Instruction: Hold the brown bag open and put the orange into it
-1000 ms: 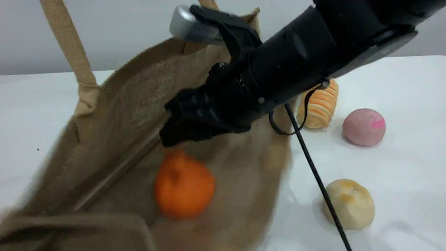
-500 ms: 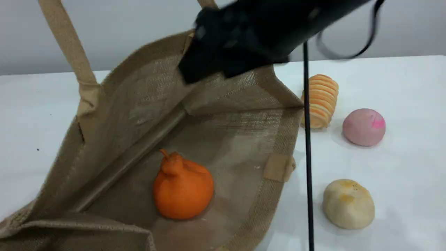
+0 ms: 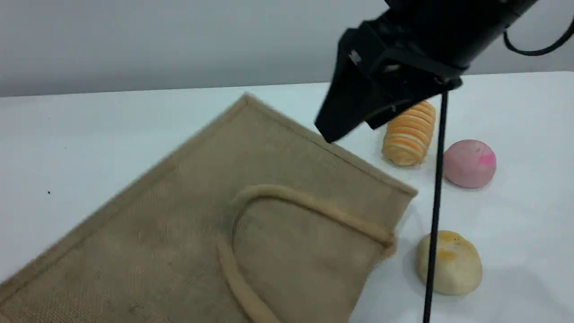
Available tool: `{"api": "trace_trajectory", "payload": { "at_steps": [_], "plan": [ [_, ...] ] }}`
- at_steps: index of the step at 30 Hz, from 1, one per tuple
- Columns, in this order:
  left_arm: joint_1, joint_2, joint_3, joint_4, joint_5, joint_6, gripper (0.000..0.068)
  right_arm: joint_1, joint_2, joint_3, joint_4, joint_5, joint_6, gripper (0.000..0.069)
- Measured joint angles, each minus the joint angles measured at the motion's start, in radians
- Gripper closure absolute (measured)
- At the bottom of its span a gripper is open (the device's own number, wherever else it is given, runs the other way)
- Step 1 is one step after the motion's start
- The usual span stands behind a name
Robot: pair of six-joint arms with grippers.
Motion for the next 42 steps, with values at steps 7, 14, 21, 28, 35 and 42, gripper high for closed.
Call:
{"api": "trace_trajectory", "payload": {
  "at_steps": [7,14,21,28,35,42],
  "plan": [
    [0.0,-0.006,0.0,0.004,0.0,0.001,0.029,0.0,0.0,-0.001,-0.15,0.106,0.143,0.022],
    [0.0,-0.073,0.017,0.011,0.001,0.001,0.0288,0.0,-0.036,-0.001,-0.332,0.231,0.334,0.023],
    [0.0,-0.2,0.103,0.013,0.003,0.001,0.0288,0.0,-0.179,-0.001,-0.471,0.36,0.487,0.027],
    [0.0,-0.379,0.227,0.013,0.002,0.001,0.0288,0.001,-0.392,-0.001,-0.504,0.511,0.587,0.0273],
    [0.0,-0.577,0.352,0.018,0.004,-0.065,0.0288,0.001,-0.668,-0.001,-0.504,0.56,0.67,0.0273],
    [0.0,-0.75,0.422,0.018,0.004,-0.174,0.0288,0.001,-0.973,-0.001,-0.5,0.561,0.714,0.0273]
  ]
}}
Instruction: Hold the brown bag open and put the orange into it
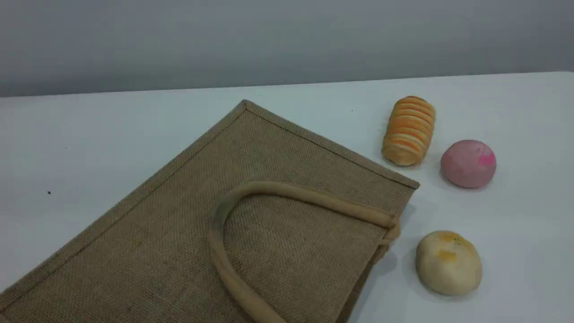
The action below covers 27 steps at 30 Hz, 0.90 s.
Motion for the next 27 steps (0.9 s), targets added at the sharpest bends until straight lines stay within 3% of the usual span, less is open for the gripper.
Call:
{"api": "trace_trajectory", "payload": {
  "at_steps": [9,16,20,27],
  "plan": [
    [0.0,-0.215,0.09,0.022,0.0,-0.105,0.0288,0.0,-0.303,0.054,0.0,0.0,0.007,0.0273],
    [0.001,-0.376,0.186,0.183,-0.001,-0.257,0.0288,0.0,-0.449,0.249,-0.127,-0.016,0.005,0.0273],
    [0.001,-0.456,0.254,0.296,-0.001,-0.346,0.0288,0.0,-0.5,0.363,-0.189,-0.129,0.013,0.0273],
    [0.001,-0.56,0.387,0.399,-0.003,-0.373,0.029,0.0,-0.511,0.481,-0.191,-0.16,0.015,0.0273]
  ]
}}
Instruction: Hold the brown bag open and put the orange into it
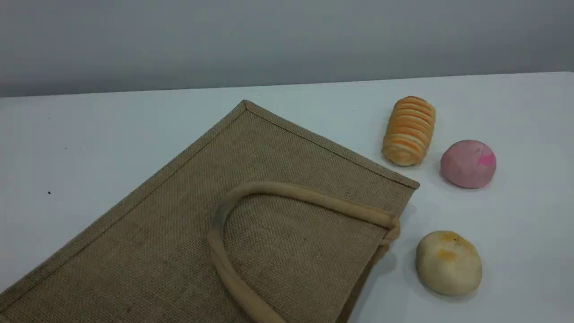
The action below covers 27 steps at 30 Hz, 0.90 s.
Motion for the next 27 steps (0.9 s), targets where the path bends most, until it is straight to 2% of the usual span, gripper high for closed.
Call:
{"api": "trace_trajectory", "payload": {
  "at_steps": [5,7,10,15,22,27],
  "plan": [
    [0.0,-0.026,0.109,0.001,-0.002,0.001,0.029,0.0,0.0,-0.002,0.0,-0.006,0.0,0.0273],
    [0.0,-0.026,0.148,0.001,-0.04,0.001,0.029,0.0,0.0,-0.002,0.0,-0.006,0.0,0.0273],
    [0.0,-0.026,0.158,0.035,-0.116,0.007,0.029,0.0,0.0,-0.002,0.0,-0.006,-0.001,0.0273],
    [0.0,-0.026,0.178,0.097,-0.133,0.008,0.029,0.0,0.0,-0.002,0.002,-0.004,-0.001,0.0273],
    [0.0,-0.026,0.179,0.098,-0.136,0.008,0.0292,-0.002,-0.01,-0.002,0.004,-0.002,-0.001,0.0273],
    [0.0,-0.026,0.179,0.098,-0.136,0.008,0.0292,-0.117,-0.01,-0.002,0.01,-0.002,-0.002,0.0273]
  ]
}}
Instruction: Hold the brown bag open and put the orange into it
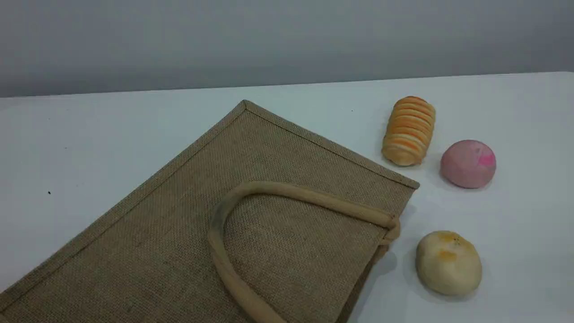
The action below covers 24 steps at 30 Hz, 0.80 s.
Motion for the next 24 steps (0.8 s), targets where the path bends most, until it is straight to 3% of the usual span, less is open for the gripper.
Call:
{"api": "trace_trajectory", "payload": {
  "at_steps": [8,11,15,22,24],
  "plan": [
    [0.0,0.0,0.0,0.0,0.0,0.0,0.0292,-0.288,-0.019,0.0,0.0,0.0,0.0,0.0273],
    [0.0,0.0,0.0,0.0,0.0,0.0,0.0292,-0.349,-0.072,0.0,0.0,0.0,0.0,0.0273],
    [0.009,0.0,0.0,-0.001,0.0,0.0,0.0292,-0.361,-0.132,0.0,0.002,0.001,0.0,0.0273],
    [0.138,0.0,0.0,-0.001,0.0,0.0,0.0292,-0.361,-0.131,-0.001,0.002,0.005,0.0,0.0273],
    [0.144,-0.007,0.0,-0.001,0.0,0.0,0.0292,-0.361,-0.13,-0.001,0.002,0.005,0.0,0.0273]
  ]
}}
